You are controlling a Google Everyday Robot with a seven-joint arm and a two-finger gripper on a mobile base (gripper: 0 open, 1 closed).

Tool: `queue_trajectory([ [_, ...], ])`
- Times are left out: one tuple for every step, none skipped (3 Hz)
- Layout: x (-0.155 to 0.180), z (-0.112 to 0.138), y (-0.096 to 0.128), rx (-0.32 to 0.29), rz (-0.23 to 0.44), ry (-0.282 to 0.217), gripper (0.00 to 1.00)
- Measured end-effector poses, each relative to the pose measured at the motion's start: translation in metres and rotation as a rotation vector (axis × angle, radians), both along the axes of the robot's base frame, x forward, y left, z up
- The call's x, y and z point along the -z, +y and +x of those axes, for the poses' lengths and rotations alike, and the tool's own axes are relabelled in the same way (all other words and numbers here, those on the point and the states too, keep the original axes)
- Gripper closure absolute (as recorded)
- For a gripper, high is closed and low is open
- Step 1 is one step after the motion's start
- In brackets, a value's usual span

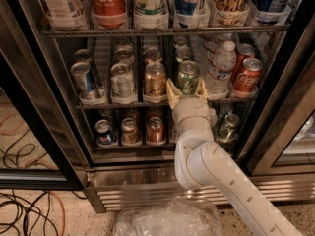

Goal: Pick green can from middle shelf of fridge

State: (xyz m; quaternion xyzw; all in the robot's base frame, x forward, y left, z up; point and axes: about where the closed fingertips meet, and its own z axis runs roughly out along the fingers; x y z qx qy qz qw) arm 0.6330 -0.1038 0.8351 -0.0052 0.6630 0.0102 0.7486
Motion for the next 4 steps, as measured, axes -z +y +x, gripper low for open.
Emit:
queue_trajectory([
  [-0.001, 0.007, -0.001, 0.014, 0.015, -0.006, 0.37],
  [-0.001, 0.016, -0.002, 0.037, 0.024, -0.014, 0.38],
  [-0.001, 0.019, -0.001, 0.046, 0.024, -0.016, 0.37],
  [-0.001, 0.019, -0.001, 0.046, 0.024, -0.016, 0.56],
])
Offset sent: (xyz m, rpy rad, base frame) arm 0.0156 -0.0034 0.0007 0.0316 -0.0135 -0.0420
